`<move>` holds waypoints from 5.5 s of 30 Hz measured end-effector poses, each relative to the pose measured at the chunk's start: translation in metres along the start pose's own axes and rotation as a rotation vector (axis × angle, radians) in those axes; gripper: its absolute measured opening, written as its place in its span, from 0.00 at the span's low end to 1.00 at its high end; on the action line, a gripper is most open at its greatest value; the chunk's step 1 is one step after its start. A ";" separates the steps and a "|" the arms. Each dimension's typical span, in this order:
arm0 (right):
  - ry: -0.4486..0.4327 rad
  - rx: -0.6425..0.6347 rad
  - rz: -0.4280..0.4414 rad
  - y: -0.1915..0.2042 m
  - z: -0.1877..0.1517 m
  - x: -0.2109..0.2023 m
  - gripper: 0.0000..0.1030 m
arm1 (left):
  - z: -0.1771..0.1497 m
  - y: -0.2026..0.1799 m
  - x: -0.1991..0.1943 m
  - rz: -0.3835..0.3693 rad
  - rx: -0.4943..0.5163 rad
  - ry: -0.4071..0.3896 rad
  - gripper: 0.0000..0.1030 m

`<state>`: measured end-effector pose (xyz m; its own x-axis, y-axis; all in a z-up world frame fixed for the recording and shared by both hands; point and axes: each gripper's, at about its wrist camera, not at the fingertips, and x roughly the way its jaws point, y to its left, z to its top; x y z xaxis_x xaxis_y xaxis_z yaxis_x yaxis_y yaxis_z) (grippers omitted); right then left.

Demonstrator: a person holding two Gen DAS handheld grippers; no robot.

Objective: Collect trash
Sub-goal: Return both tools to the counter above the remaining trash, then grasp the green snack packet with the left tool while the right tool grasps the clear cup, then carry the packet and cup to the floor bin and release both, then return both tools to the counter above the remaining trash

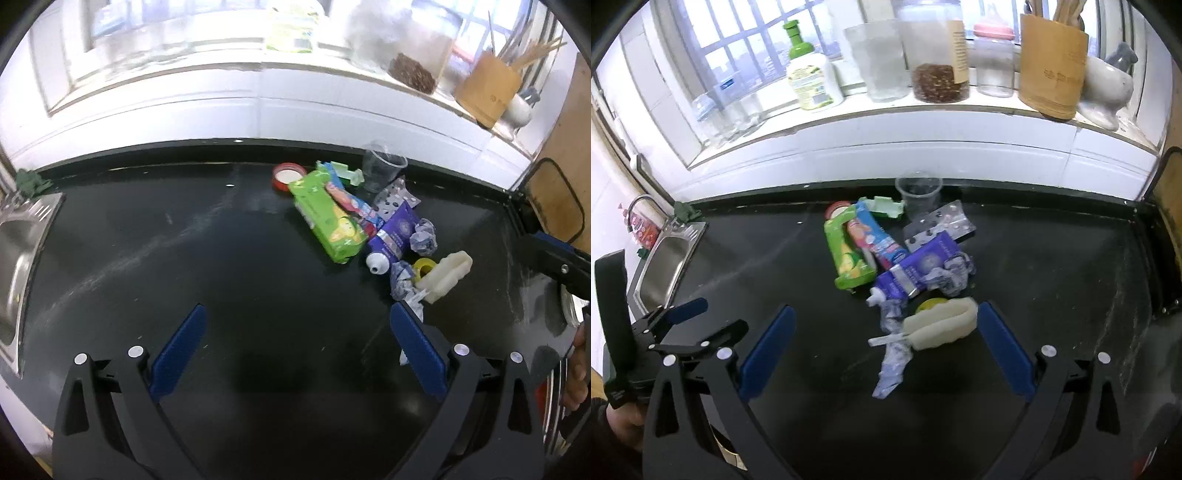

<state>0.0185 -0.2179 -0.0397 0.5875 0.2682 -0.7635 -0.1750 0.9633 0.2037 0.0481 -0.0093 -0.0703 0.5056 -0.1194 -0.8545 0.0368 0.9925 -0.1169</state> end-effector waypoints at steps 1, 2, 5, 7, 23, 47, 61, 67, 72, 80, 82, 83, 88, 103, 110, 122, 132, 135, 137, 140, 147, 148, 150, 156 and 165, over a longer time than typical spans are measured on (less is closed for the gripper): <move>0.000 0.001 0.001 -0.004 0.003 0.003 0.93 | 0.004 -0.002 0.005 0.000 0.000 0.007 0.94; 0.004 0.002 0.004 -0.007 0.008 0.007 0.93 | 0.010 -0.006 0.013 0.001 -0.003 0.013 0.94; 0.017 0.002 0.013 -0.013 0.020 0.021 0.93 | 0.026 -0.013 0.039 0.020 -0.011 0.031 0.94; 0.029 -0.006 0.021 -0.019 0.031 0.034 0.93 | 0.036 -0.016 0.059 0.027 -0.015 0.046 0.93; 0.159 -0.038 0.024 -0.041 0.108 0.189 0.93 | 0.080 -0.014 0.170 0.015 -0.090 0.139 0.81; 0.057 -0.112 0.006 -0.006 0.100 0.122 0.45 | 0.050 0.023 0.058 0.027 -0.036 0.062 0.26; 0.088 -0.097 -0.005 0.027 -0.022 0.015 0.45 | -0.037 0.020 -0.018 0.032 0.016 0.047 0.26; 0.077 -0.123 0.000 0.049 -0.038 0.006 0.45 | -0.053 0.028 -0.034 0.046 0.020 0.027 0.26; 0.069 -0.193 0.054 0.094 -0.039 0.007 0.45 | -0.068 0.063 -0.057 0.090 -0.050 -0.002 0.26; 0.122 -0.409 0.254 0.225 -0.053 0.032 0.45 | -0.125 0.160 -0.109 0.231 -0.255 -0.030 0.26; 0.157 -0.476 0.317 0.268 -0.066 0.042 0.45 | -0.148 0.185 -0.124 0.268 -0.313 -0.035 0.26; 0.176 -0.510 0.350 0.289 -0.073 0.046 0.45 | -0.163 0.200 -0.131 0.291 -0.346 -0.036 0.26; 0.288 -0.660 0.500 0.385 -0.121 0.063 0.45 | -0.241 0.265 -0.154 0.365 -0.519 -0.003 0.26; 0.617 -0.945 0.572 0.549 -0.276 0.134 0.47 | -0.412 0.358 -0.129 0.377 -0.812 0.110 0.27; 0.666 -0.986 0.525 0.573 -0.298 0.159 0.48 | -0.430 0.374 -0.116 0.361 -0.843 0.120 0.28; 0.681 -1.008 0.518 0.584 -0.305 0.165 0.77 | -0.438 0.383 -0.115 0.406 -0.843 0.120 0.70; 0.567 -0.908 0.539 0.538 -0.246 0.126 0.86 | -0.386 0.355 -0.139 0.484 -0.721 0.077 0.93; 0.474 -0.829 0.510 0.494 -0.207 0.107 0.87 | -0.345 0.335 -0.141 0.453 -0.631 0.046 0.93; 0.387 -0.760 0.458 0.452 -0.170 0.092 0.87 | -0.312 0.318 -0.137 0.414 -0.565 0.026 0.93; 0.287 -0.656 0.376 0.389 -0.126 0.076 0.87 | -0.252 0.281 -0.123 0.329 -0.441 -0.002 0.93; 0.101 -0.363 0.166 0.214 -0.049 0.028 0.87 | -0.134 0.174 -0.086 0.145 -0.167 -0.060 0.93; 0.088 -0.332 0.148 0.196 -0.042 0.024 0.87 | -0.117 0.153 -0.081 0.114 -0.123 -0.070 0.93; 0.061 -0.237 0.101 0.147 -0.034 0.011 0.87 | -0.098 0.124 -0.073 0.081 -0.065 -0.082 0.93; 0.026 -0.034 0.014 0.040 -0.029 -0.011 0.87 | -0.053 0.033 -0.046 -0.012 0.118 -0.094 0.93; 0.052 0.138 0.014 -0.026 -0.039 -0.001 0.87 | -0.016 -0.021 -0.012 -0.048 0.232 -0.076 0.93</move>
<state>-0.0083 -0.2442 -0.0679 0.5434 0.2839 -0.7900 -0.0701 0.9531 0.2943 0.0277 -0.0289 -0.0655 0.5612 -0.1724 -0.8095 0.2546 0.9666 -0.0294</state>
